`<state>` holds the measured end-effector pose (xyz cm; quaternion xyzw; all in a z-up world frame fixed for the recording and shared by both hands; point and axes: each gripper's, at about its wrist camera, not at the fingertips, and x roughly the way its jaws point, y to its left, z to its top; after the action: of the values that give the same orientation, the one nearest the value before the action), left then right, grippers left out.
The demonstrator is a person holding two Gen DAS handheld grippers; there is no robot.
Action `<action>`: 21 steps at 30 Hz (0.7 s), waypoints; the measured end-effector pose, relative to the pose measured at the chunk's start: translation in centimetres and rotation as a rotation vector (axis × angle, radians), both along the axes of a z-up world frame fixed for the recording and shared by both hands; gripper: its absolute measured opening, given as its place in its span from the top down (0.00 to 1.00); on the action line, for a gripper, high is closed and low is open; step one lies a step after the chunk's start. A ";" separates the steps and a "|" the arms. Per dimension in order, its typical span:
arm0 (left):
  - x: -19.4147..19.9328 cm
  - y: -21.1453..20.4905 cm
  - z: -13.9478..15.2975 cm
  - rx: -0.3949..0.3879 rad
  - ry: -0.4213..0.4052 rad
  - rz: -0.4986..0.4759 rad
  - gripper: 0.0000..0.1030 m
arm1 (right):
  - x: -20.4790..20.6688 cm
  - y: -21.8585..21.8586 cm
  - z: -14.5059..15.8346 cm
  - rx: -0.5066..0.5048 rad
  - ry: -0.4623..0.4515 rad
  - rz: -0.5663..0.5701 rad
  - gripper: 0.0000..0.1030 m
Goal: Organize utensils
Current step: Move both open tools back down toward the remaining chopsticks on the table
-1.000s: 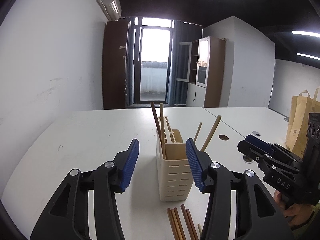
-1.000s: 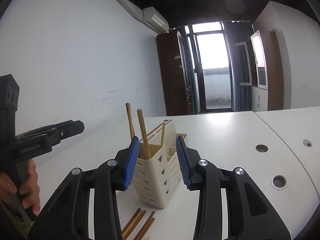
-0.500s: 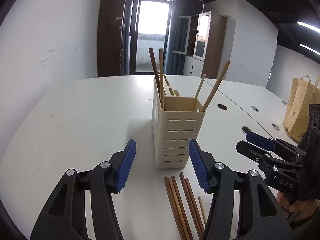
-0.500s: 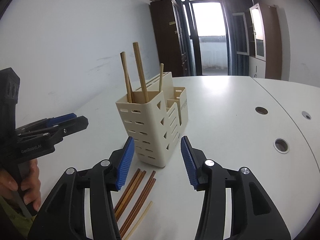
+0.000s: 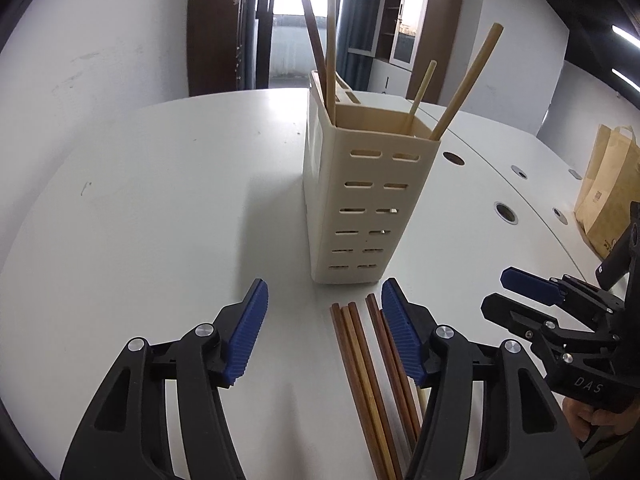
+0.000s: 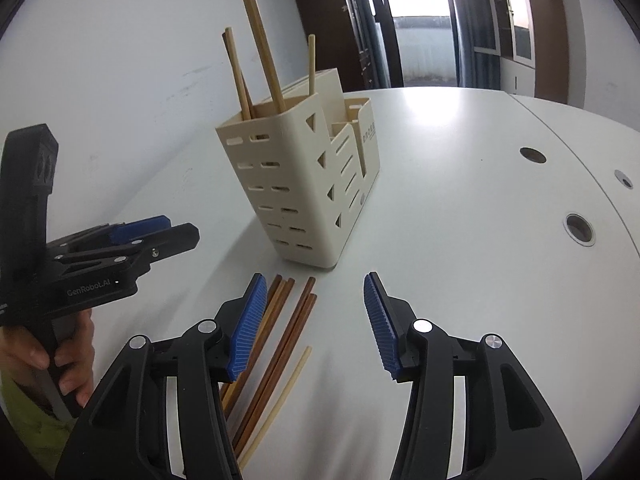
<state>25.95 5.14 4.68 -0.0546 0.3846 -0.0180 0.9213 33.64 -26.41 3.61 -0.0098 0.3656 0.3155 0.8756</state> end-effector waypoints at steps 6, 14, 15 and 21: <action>1.0 0.1 -1.8 -0.016 0.065 0.001 0.42 | 0.2 0.7 -1.6 -0.057 0.050 0.016 0.51; 2.5 0.3 -4.8 -0.039 0.166 -0.008 0.42 | 0.8 1.4 -3.8 -0.110 0.109 0.024 0.51; 2.6 0.3 -5.1 -0.040 0.176 -0.008 0.42 | 0.9 1.5 -4.2 -0.117 0.118 0.027 0.51; 3.2 0.2 -6.6 -0.041 0.218 -0.009 0.42 | 0.7 2.3 -5.3 -0.145 0.146 0.052 0.51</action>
<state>29.18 5.38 -1.94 -0.0732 0.4825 -0.0240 0.8725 34.34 -24.15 -1.69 -0.0597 0.4501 0.3107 0.8350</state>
